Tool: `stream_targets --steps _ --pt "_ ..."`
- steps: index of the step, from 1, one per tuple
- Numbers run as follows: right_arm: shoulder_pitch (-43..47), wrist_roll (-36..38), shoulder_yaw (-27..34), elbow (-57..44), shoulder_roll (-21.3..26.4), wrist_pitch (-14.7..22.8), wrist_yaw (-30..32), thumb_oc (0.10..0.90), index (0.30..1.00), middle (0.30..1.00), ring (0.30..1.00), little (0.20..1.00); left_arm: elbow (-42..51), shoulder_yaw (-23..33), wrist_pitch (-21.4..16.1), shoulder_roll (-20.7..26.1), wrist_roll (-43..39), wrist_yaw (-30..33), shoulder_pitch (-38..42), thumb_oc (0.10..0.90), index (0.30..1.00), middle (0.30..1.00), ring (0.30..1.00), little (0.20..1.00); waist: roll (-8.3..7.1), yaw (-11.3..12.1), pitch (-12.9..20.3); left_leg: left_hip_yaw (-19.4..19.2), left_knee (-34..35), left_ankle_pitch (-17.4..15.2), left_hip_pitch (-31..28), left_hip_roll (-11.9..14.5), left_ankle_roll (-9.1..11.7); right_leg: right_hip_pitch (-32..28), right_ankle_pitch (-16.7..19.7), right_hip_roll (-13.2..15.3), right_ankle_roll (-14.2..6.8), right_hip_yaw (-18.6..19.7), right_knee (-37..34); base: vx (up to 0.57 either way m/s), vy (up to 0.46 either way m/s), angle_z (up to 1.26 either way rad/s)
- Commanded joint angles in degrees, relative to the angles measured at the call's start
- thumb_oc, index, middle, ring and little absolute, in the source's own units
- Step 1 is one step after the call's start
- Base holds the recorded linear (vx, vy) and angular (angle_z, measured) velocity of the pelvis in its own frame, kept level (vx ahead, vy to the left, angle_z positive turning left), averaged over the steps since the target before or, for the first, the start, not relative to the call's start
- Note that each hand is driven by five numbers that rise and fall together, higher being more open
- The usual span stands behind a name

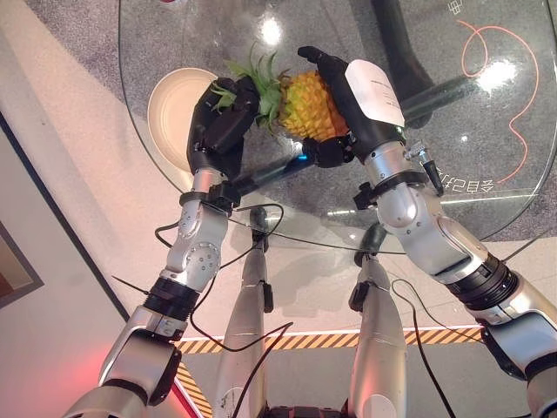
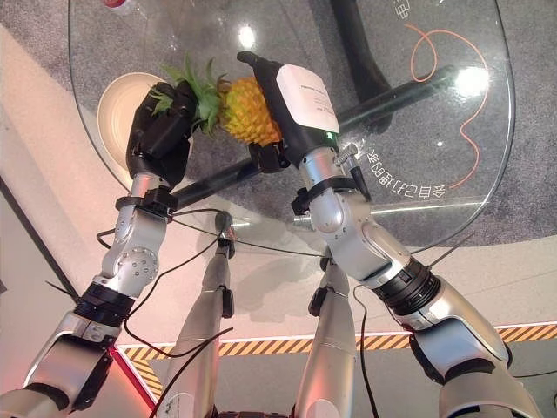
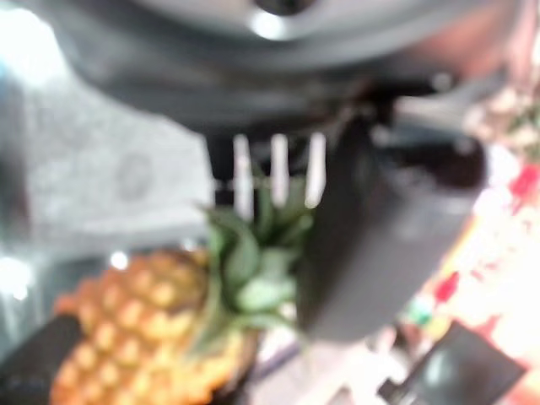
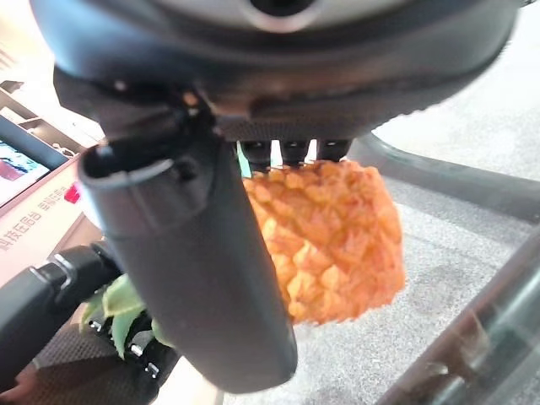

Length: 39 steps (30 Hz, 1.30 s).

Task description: Pick up the fruit to the plate

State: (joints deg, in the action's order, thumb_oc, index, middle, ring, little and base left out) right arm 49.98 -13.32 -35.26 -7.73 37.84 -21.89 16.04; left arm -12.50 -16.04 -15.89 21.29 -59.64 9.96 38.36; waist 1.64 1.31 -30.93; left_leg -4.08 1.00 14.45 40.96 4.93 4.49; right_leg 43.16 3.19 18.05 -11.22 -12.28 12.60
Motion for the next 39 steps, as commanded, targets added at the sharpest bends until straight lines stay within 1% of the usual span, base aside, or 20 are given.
stream_targets --steps 1,2,6,17,25,32,33,39 --pt "6.5 -1.32 3.56 -6.22 -0.71 4.44 3.96 0.8 0.9 0.9 0.9 0.9 9.8 -2.88 -4.97 -2.76 2.91 -3.38 5.57 0.1 0.3 0.3 0.3 0.2 0.49 0.66 1.13 0.15 -3.59 -4.33 -2.22 3.51 3.01 -1.96 8.76 1.65 -2.82 -0.6 -5.84 0.0 0.0 0.0" --pt "6.26 -1.4 3.6 -6.24 -0.83 4.37 3.99 0.8 0.9 0.9 0.9 0.9 9.67 -2.83 -5.08 -2.76 2.84 -3.39 5.28 0.1 0.3 0.3 0.3 0.2 0.55 0.75 1.13 0.12 -3.51 -4.65 -2.74 3.63 3.1 -2.37 8.38 1.57 -2.85 -0.62 -5.73 0.0 0.0 0.0" --pt "6.16 -1.38 4.0 -6.39 -0.83 4.65 3.9 0.8 0.9 0.9 0.9 0.9 9.45 -2.14 -5.64 -2.56 2.87 -2.56 5.24 0.1 0.3 0.3 0.3 0.2 0.5 0.72 1.13 0.12 -3.41 -4.27 -2.42 3.55 3.02 -2.08 8.8 1.63 -2.84 -0.63 -5.9 0.0 0.0 0.0" --pt "6.08 -1.56 4.18 -6.1 -1.37 4.88 3.83 0.8 0.9 0.9 0.9 0.9 9.64 -0.97 -8.78 -3.52 3.79 1.83 4.61 0.1 0.3 0.3 0.3 0.2 0.45 0.97 1.13 0.19 -3.1 -4.5 -2.89 3.74 3.17 -2.49 8.15 1.56 -2.83 -0.88 -5.6 0.0 0.0 0.0" --pt "6.17 -1.78 4.45 -6.19 -1.96 4.83 3.68 0.8 0.9 0.9 0.9 0.9 9.99 0.21 -11.55 -4.74 5.74 5.93 4.66 0.1 0.3 0.3 0.3 0.2 0.3 1.0 1.13 0.31 -2.92 -4.09 -2.52 3.58 3.08 -2.19 8.4 1.55 -2.75 -0.88 -5.65 0.0 0.0 0.0" --pt "5.98 -2.29 4.34 -5.94 -2.88 4.55 4.17 0.8 0.9 0.9 0.9 0.9 9.98 0.75 -13.45 -5.96 6.79 7.57 4.12 0.1 0.3 0.3 0.3 0.2 0.14 1.23 1.13 0.42 -2.91 -4.43 -2.97 3.7 3.21 -2.62 7.96 1.53 -2.77 -1.09 -5.44 0.0 0.0 0.0" --pt "6.23 -2.36 4.38 -5.91 -2.94 4.47 4.16 0.8 0.9 0.9 0.9 0.9 10.03 0.83 -13.44 -6.01 6.87 7.71 4.43 0.1 0.3 0.3 0.3 0.2 0.09 1.21 1.13 0.49 -2.99 -4.11 -2.47 3.62 3.14 -2.24 8.33 1.62 -2.73 -1.1 -5.54 0.0 0.0 0.0" --pt "6.13 -2.3 4.28 -6.05 -3.16 4.26 4.14 0.8 0.9 0.9 0.9 0.9 10.1 0.9 -14.13 -6.36 7.21 7.99 4.4 0.1 0.3 0.3 0.3 0.2 0.05 1.21 1.13 0.41 -2.89 -4.38 -2.99 3.74 3.27 -2.71 7.9 1.49 -2.75 -1.07 -5.45 0.0 0.0 0.0"
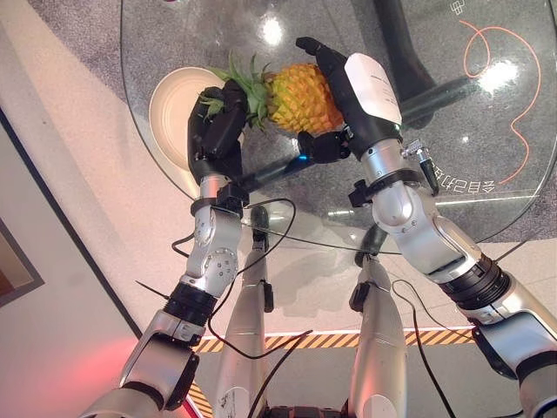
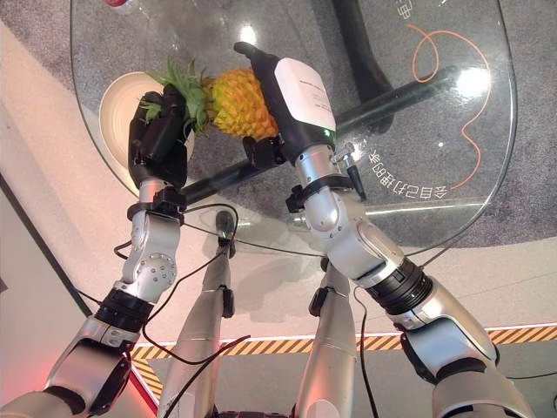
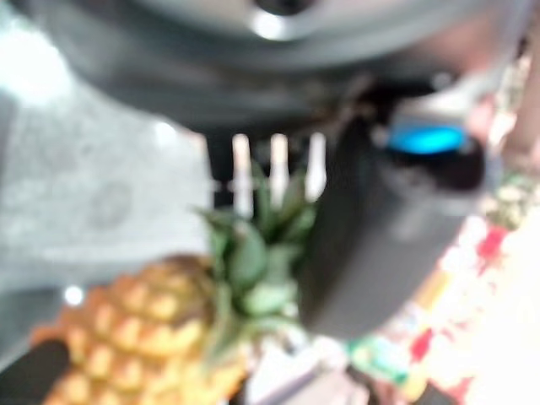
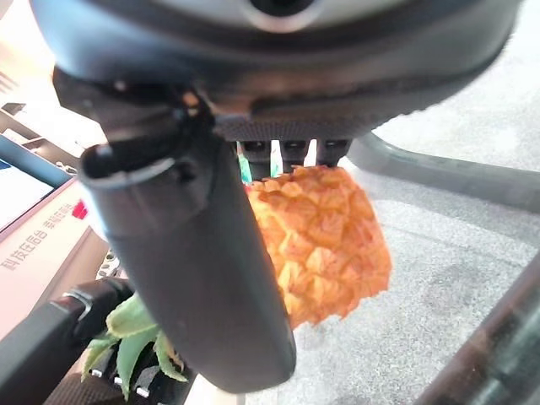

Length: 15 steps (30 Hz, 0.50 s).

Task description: Pick up the fruit to the plate

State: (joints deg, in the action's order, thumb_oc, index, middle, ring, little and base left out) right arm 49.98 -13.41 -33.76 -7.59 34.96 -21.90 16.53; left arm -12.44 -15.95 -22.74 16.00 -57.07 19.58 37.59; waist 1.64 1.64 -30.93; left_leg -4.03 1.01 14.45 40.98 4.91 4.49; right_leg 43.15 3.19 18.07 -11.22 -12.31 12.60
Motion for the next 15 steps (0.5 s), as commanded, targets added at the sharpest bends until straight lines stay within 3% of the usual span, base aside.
stream_targets --steps 1,15 --pt "6.28 -2.28 2.84 -6.21 -0.28 4.29 3.65 0.8 0.9 0.9 0.9 0.9 10.13 0.88 -7.21 -1.08 4.76 -1.52 5.42 0.1 0.3 0.3 0.3 0.2 0.01 0.84 1.13 0.41 -2.93 -4.04 -2.53 3.66 3.22 -2.34 8.28 1.53 -2.71 -1.03 -5.57 0.0 0.0 0.0" --pt "5.63 -2.99 3.26 -6.81 -0.9 4.53 3.31 0.8 0.9 0.9 0.9 0.9 10.78 1.93 -9.62 -1.71 5.5 -0.69 5.02 0.1 0.3 0.3 0.3 0.2 0.09 0.9 1.13 0.41 -3.04 -4.44 -2.94 3.85 3.39 -2.58 7.68 1.57 -2.73 -0.98 -5.13 0.0 0.0 0.0"
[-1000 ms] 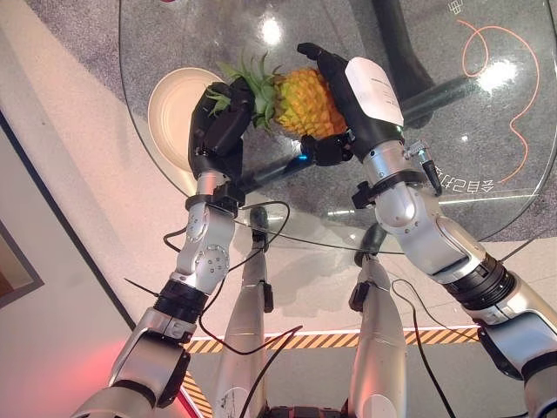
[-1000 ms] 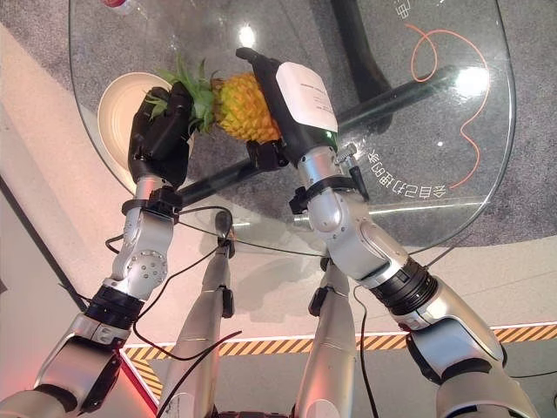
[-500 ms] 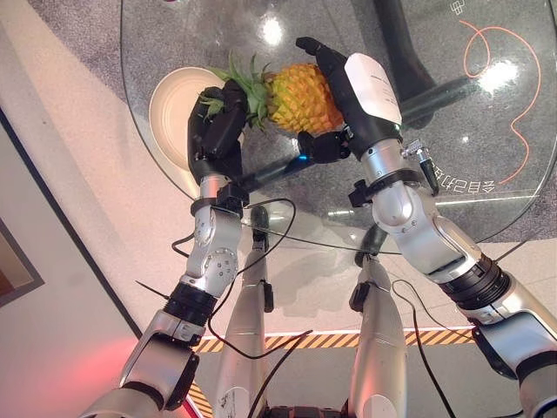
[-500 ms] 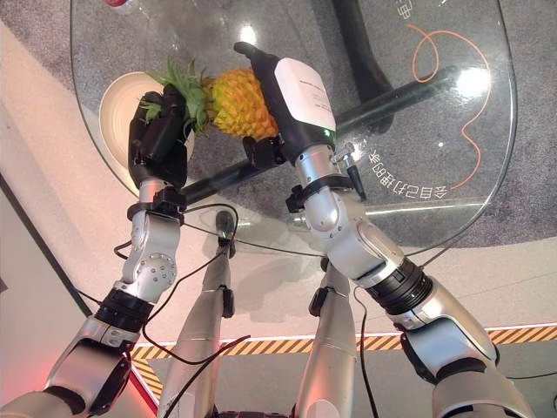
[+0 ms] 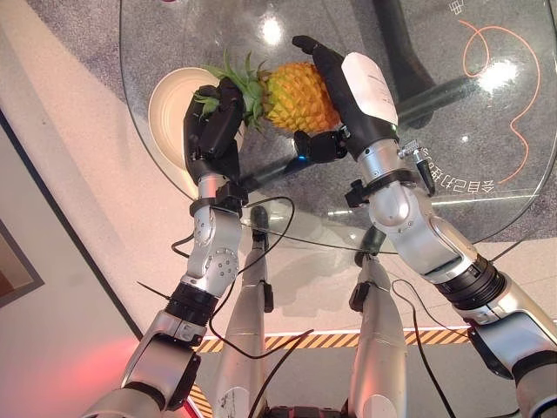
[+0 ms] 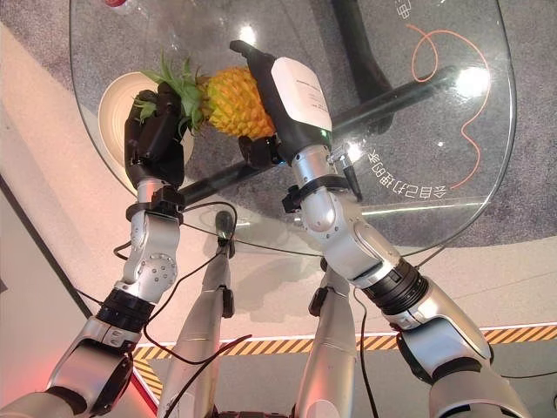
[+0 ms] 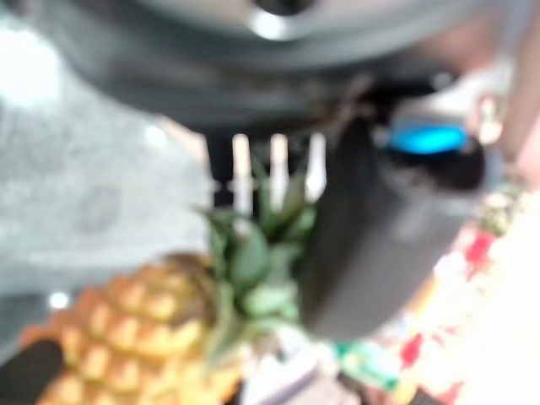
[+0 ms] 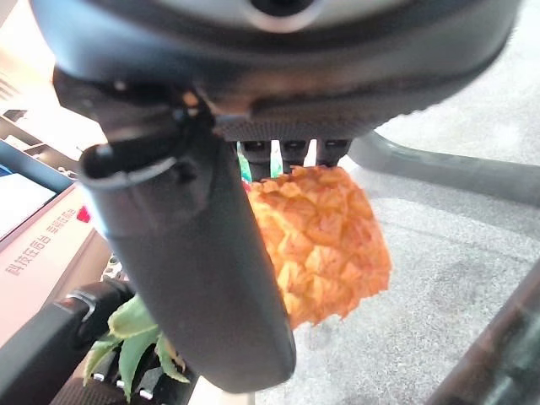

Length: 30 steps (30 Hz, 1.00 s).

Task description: Pick up the fruit to the plate

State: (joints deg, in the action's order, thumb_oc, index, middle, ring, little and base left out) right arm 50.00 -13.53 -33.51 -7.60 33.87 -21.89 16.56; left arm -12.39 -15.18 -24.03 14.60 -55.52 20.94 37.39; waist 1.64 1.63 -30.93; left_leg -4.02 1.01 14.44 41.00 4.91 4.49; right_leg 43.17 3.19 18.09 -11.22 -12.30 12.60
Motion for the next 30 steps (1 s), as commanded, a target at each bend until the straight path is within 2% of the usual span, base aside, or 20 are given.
stream_targets --steps 1,15,30 --pt "5.49 -3.03 3.08 -6.88 0.15 4.66 3.29 0.8 0.9 0.9 0.9 0.9 10.73 1.21 -8.41 -0.35 3.91 -2.22 5.19 0.1 0.3 0.3 0.3 0.2 0.1 0.89 1.13 0.43 -3.03 -4.44 -2.91 3.85 3.39 -2.55 7.67 1.54 -2.72 -0.97 -5.13 0.0 0.0 0.0" --pt "4.49 -2.99 4.79 -8.22 0.36 6.24 4.81 0.8 0.9 0.9 0.9 0.9 12.24 1.67 -8.14 -0.3 6.0 -1.56 4.93 0.1 0.3 0.3 0.3 0.2 -0.03 0.69 1.13 0.48 -3.43 -4.66 -2.74 3.95 3.45 -2.3 7.49 1.5 -2.75 -0.79 -4.79 0.0 0.0 0.0" --pt "4.69 -4.36 5.65 -10.41 3.03 8.12 -0.37 0.8 0.9 0.9 0.9 0.9 12.35 2.59 -7.32 0.91 5.42 -2.55 4.32 0.1 0.3 0.3 0.3 0.2 -0.52 0.54 1.13 0.62 -3.84 -4.85 -2.59 4.23 3.61 -2.21 7.32 1.35 -2.86 -0.88 -4.49 0.0 0.0 0.0"
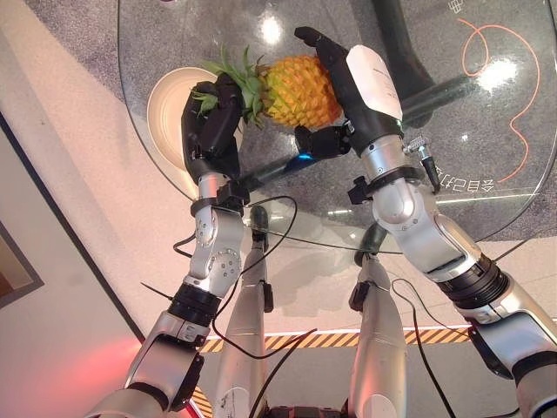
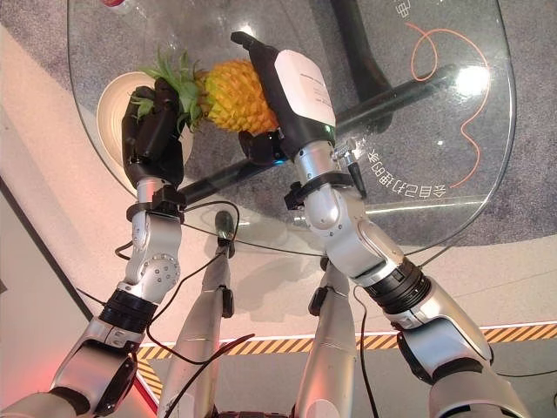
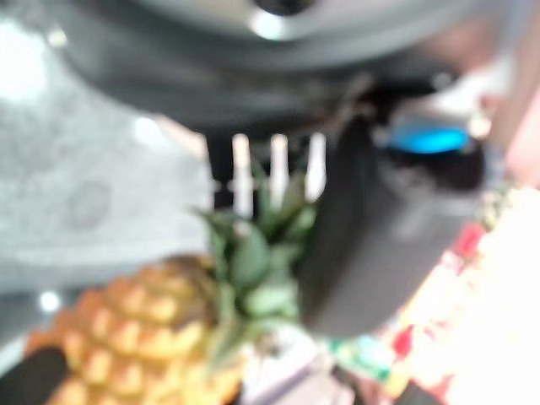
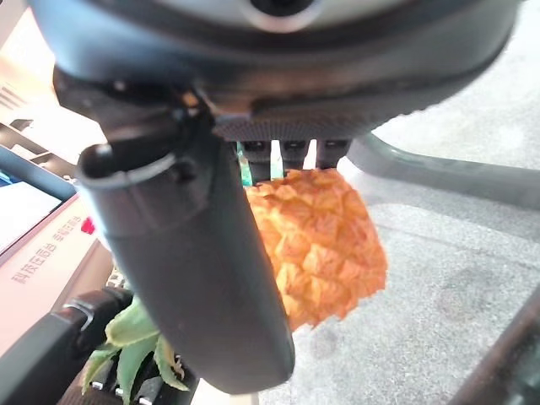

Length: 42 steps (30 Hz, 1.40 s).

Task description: Pick up the fruit to the plate

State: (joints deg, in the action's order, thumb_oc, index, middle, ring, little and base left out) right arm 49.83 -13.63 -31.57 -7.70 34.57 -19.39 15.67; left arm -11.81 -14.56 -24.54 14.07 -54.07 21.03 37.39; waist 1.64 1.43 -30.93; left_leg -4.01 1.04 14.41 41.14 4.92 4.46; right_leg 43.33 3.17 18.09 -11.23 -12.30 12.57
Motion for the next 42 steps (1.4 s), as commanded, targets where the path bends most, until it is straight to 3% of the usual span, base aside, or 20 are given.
stream_targets --steps 1,13,42 --pt "4.83 -4.19 3.79 -10.43 2.51 5.78 0.43 0.8 0.9 0.9 0.9 0.9 11.84 1.98 -6.72 1.52 3.97 -2.59 4.3 0.1 0.3 0.3 0.3 0.2 -0.57 0.75 1.14 0.6 -3.86 -4.82 -2.75 4.25 3.64 -2.43 7.35 1.36 -2.87 -0.95 -4.5 0.0 0.0 0.0" --pt "4.55 -2.94 5.16 -11.22 4.32 8.73 0.5 0.8 0.9 0.9 0.9 0.9 12.13 2.33 -7.22 2.32 4.86 -1.93 4.15 0.1 0.3 0.3 0.3 0.2 -1.07 0.49 1.14 0.83 -4.2 -4.93 -2.43 4.47 3.8 -2.27 7.21 1.09 -2.95 -0.98 -4.31 0.0 0.0 0.0" --pt "2.72 -3.19 7.96 -11.72 5.38 10.7 0.74 0.8 0.9 0.9 0.9 0.9 13.2 4.47 -7.42 3.38 5.65 -1.87 3.78 0.1 0.3 0.3 0.3 0.2 -1.17 0.27 1.14 1.0 -3.86 -4.66 -2.17 4.51 3.79 -1.9 7.6 1.16 -3.06 -0.94 -4.57 0.0 0.0 0.0"
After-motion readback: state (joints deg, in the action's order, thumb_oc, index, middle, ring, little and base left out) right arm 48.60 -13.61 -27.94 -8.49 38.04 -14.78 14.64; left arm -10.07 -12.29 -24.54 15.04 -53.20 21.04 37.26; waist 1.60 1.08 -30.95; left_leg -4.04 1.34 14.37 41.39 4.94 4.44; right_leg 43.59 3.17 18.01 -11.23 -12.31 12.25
